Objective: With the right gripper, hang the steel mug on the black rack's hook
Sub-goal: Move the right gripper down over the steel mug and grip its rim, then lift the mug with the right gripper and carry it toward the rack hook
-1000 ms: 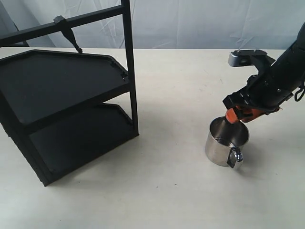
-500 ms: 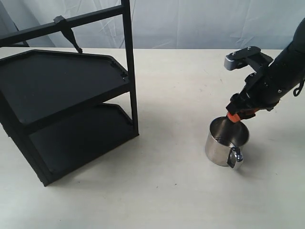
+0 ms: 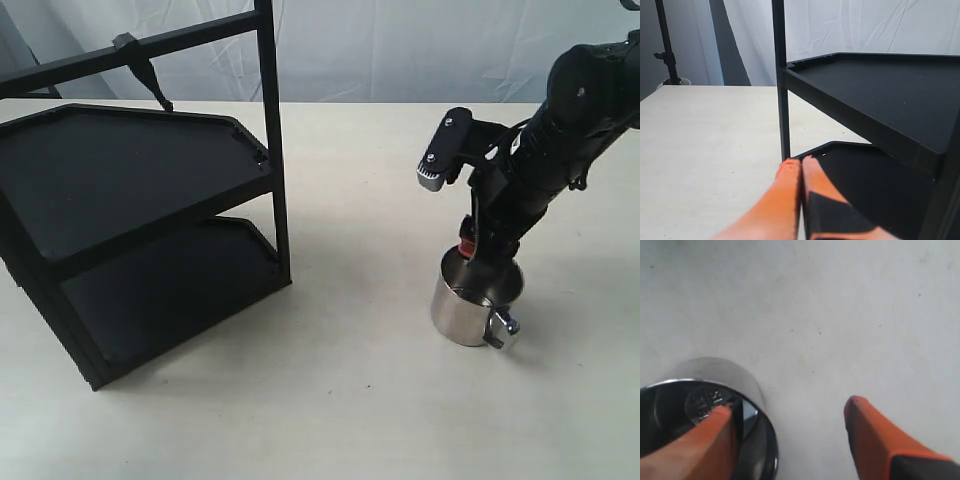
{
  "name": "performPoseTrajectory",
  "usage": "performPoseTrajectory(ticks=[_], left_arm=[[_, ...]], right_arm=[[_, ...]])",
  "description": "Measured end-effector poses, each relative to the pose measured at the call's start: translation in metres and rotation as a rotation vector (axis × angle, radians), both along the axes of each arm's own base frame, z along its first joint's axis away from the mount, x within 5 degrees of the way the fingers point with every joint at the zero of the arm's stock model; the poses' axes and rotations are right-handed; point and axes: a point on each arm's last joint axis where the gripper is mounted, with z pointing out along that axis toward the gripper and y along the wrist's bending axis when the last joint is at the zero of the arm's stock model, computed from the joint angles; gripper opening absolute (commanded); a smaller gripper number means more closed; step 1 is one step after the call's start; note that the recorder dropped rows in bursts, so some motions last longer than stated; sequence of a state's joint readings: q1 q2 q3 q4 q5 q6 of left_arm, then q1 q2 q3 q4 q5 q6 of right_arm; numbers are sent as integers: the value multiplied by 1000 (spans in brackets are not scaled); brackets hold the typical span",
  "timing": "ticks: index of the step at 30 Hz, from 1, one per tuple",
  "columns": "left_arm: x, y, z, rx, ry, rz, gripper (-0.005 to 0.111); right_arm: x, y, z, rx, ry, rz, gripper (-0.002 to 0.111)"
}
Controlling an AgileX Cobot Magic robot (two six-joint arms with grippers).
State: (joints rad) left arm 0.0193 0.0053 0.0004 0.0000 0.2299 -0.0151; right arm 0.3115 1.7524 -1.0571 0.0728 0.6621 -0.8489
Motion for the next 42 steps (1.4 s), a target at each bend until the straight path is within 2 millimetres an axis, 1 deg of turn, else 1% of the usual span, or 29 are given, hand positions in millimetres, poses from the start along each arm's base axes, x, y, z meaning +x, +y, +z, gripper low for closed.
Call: performPoseTrajectory(ticks=[4,7,9,10,11,12,14,19,26,30,35,38,42], left_arm=[[0,0,0,0,0,0,2],[0,0,0,0,0,0,2],[0,0,0,0,0,0,2],[0,0,0,0,0,0,2],[0,0,0,0,0,0,2],[0,0,0,0,0,0,2],[0,0,0,0,0,0,2],[0,0,0,0,0,0,2],[0,0,0,0,0,0,2],[0,0,0,0,0,0,2],[0,0,0,0,0,0,2],[0,0,0,0,0,0,2],[0,0,0,0,0,0,2]], right_arm=[[-2,6,-1,-9,0,26,59],[-2,9,-9,-14,31,31,57],[-2,10,-15,-17,51,30,43],[-2,10,-17,-18,59,28,28],[-2,10,-20,-20,68,29,18],[-2,10,-21,-20,72,28,0],[-2,10,-23,-25,85,32,0],[-4,14,-19,36,101,-25,0],[-8,22,-6,183,136,-208,0],[-9,25,-1,244,158,-263,0],[-16,31,1,310,252,-308,0],[-24,36,9,377,335,-336,0],[-33,47,30,541,412,-360,0]])
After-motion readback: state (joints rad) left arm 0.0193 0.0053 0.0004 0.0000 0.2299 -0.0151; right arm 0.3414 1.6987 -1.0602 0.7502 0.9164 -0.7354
